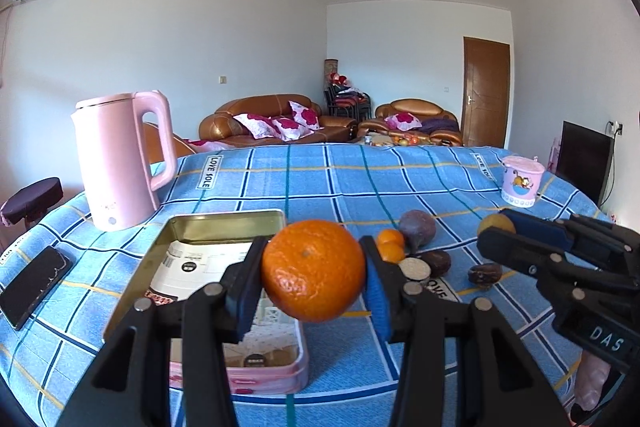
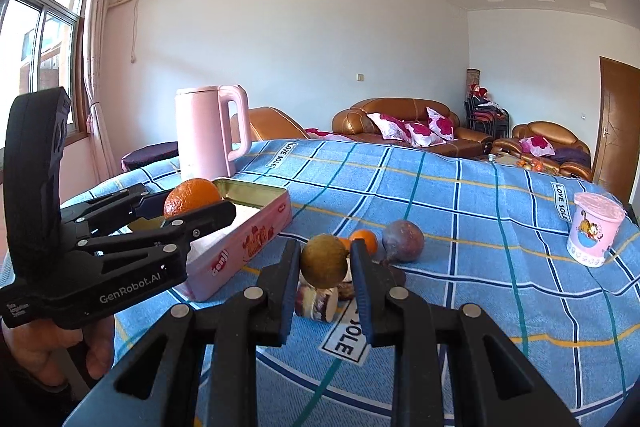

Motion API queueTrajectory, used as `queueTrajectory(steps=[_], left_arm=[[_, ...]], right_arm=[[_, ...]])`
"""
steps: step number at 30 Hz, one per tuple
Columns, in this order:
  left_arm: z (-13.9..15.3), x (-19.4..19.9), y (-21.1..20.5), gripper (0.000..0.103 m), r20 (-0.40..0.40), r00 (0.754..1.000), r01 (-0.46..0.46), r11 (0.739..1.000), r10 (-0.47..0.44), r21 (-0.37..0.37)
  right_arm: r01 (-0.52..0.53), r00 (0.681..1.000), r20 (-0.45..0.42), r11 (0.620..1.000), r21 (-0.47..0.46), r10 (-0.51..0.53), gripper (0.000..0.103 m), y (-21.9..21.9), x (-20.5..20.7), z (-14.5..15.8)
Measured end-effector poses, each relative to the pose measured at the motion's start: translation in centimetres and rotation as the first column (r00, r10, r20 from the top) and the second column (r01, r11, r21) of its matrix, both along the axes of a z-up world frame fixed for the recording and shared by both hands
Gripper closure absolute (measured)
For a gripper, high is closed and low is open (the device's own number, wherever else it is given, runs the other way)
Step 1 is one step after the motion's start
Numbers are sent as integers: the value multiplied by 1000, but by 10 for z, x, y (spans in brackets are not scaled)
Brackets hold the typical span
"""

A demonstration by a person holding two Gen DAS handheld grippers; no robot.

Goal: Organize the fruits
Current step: 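Carry the orange in the left tool and the small fruit in the right tool over the pink tin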

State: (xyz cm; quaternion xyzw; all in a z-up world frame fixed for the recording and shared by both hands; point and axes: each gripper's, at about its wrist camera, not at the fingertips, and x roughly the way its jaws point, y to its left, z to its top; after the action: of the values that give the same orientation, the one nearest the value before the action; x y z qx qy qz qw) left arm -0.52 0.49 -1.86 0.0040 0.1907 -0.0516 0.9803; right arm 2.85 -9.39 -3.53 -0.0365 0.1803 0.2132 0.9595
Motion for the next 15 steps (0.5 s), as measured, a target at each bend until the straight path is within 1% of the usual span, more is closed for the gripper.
queueTrajectory(steps=[3, 9, 15], left_arm=[[0, 5, 15, 56, -10, 1000, -26, 1000, 26, -8], [-1, 19, 42, 56, -30, 997, -68, 998, 68, 5], [-5, 34, 66, 56, -56, 993, -104, 995, 104, 2]], right_arm=[[-31, 1000, -1, 1000, -2, 31, 76, 15, 7, 10], [-78, 997, 3, 997, -19, 78, 76, 43, 25, 24], [-116, 993, -8, 993, -35, 116, 76, 69, 46, 30]])
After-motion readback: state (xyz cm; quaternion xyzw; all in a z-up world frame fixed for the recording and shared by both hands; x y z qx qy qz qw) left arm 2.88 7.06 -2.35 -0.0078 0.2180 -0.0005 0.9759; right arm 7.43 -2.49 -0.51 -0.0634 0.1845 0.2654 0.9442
